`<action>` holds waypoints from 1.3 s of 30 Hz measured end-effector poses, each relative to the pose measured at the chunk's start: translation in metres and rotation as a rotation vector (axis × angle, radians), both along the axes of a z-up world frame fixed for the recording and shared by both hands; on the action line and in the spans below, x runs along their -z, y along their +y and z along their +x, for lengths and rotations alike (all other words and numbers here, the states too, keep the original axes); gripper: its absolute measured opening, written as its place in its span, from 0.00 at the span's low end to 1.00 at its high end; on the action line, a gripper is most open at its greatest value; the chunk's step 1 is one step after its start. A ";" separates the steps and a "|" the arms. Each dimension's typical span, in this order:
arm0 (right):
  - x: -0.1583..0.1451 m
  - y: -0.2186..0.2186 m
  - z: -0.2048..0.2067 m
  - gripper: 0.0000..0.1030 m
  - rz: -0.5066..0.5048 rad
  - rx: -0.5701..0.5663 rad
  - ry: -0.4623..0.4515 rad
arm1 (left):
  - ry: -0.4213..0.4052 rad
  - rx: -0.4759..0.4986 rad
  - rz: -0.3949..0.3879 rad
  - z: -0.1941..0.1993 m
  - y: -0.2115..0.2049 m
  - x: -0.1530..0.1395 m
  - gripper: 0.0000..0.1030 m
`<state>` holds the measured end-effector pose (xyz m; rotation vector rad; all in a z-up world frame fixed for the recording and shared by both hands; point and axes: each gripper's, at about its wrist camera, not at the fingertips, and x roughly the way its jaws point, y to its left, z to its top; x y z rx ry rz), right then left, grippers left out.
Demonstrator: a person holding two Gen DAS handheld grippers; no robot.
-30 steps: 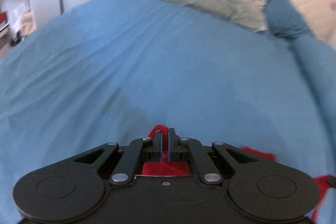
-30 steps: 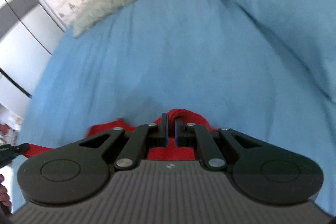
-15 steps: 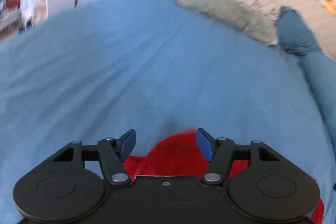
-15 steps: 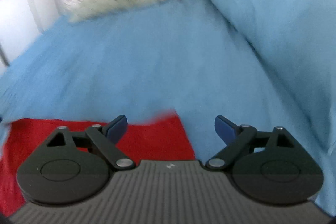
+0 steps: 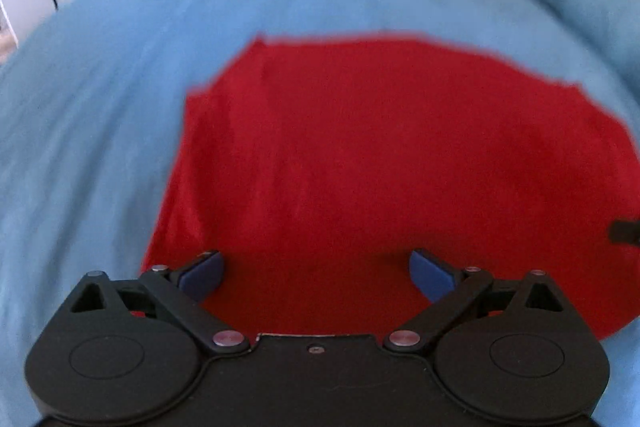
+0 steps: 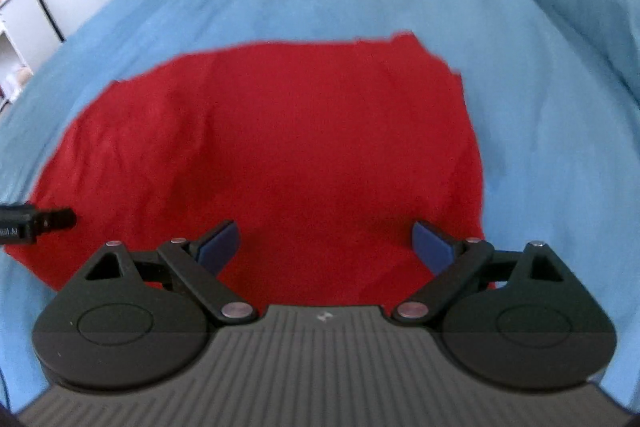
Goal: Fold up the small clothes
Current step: 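Lay the hem over the collar and open both tools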
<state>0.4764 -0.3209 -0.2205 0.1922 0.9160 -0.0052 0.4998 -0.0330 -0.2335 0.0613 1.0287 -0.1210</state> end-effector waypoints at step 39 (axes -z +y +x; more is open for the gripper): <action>0.029 -0.080 -0.087 0.59 0.562 0.576 -0.177 | -0.157 0.037 0.066 0.010 -0.106 -0.028 1.00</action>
